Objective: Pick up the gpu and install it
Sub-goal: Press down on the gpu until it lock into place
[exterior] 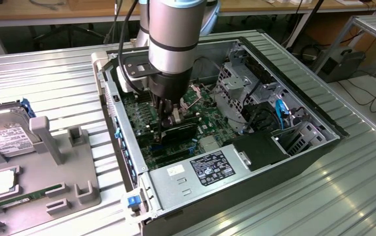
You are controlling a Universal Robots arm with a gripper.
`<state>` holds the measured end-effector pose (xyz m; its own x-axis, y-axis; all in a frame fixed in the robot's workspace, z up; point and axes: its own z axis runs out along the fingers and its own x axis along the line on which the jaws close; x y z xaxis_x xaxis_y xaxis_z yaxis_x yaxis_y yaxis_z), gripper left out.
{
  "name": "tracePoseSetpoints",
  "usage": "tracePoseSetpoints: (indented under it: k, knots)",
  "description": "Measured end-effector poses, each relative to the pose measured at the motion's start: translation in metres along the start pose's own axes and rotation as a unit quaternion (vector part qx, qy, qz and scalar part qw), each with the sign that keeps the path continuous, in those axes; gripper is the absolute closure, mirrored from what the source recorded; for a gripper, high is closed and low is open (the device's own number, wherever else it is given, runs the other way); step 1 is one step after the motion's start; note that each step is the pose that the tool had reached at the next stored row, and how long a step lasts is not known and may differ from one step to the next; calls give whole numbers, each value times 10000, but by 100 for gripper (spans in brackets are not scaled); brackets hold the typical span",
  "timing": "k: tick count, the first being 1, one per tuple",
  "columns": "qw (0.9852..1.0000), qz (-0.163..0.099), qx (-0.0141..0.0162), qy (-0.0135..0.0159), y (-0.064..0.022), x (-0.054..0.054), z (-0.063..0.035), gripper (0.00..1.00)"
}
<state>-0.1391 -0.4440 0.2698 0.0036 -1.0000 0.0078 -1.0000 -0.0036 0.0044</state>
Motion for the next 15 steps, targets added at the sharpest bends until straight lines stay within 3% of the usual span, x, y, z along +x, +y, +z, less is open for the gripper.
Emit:
tracePoseSetpoints:
  k: [8,11,15]
  knots:
    - [10000,-2,0,0,-1,3,27,89]
    - [10000,-3,11,-15,-7,2,-49,89]
    - [10000,-2,2,-2,-16,6,-233,89]
